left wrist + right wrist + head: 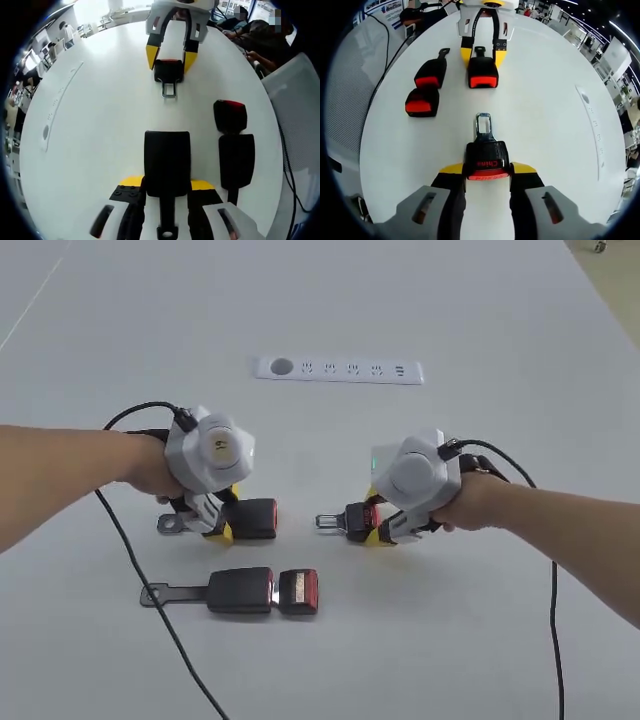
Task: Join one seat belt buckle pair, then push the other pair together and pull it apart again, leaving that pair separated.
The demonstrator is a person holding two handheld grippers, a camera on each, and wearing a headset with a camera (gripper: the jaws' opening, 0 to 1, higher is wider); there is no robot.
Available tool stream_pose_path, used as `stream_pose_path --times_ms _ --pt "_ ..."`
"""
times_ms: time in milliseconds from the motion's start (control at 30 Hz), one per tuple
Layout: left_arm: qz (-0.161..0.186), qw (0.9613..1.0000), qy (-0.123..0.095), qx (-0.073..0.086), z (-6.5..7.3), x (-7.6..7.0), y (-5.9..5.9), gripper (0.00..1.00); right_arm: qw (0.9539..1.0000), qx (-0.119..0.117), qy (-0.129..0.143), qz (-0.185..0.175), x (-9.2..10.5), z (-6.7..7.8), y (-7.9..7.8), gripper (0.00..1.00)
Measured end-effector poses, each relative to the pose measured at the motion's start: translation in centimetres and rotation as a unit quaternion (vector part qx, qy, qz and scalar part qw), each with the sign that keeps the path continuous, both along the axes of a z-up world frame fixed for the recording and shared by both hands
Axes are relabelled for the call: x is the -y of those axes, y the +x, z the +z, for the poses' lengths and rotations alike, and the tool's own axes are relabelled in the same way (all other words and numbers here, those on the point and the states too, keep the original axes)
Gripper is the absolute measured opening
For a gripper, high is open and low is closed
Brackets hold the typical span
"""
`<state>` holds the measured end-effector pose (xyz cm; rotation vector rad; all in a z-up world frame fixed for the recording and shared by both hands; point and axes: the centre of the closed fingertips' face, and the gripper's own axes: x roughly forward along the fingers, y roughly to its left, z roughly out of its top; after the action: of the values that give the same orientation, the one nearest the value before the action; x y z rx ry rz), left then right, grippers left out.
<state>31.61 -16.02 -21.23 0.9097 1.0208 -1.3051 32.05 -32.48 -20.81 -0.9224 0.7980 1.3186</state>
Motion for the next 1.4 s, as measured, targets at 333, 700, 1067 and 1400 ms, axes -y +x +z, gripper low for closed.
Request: stream_pose_path --times_ms 333,700,1067,1400 --pt "0.0 1.0 -0.003 -0.001 0.0 0.1 -0.1 0.33 0.9999 0.013 -0.003 0.006 0.0 -0.2 0.3 0.35" --pt "0.016 0.9998 0.005 0.01 0.4 -0.1 0.2 0.43 0.9998 0.019 -0.007 0.006 0.2 0.2 0.2 0.43" --pt "0.027 0.9996 0.0 0.012 1.6 -1.3 -0.5 0.47 0.9996 0.024 -0.011 -0.003 1.6 1.6 -0.3 0.47" --pt "0.081 0.9962 -0.028 0.016 3.4 -3.7 -2.3 0.52 0.9993 0.029 0.002 -0.025 2.6 2.9 -1.5 0.51"
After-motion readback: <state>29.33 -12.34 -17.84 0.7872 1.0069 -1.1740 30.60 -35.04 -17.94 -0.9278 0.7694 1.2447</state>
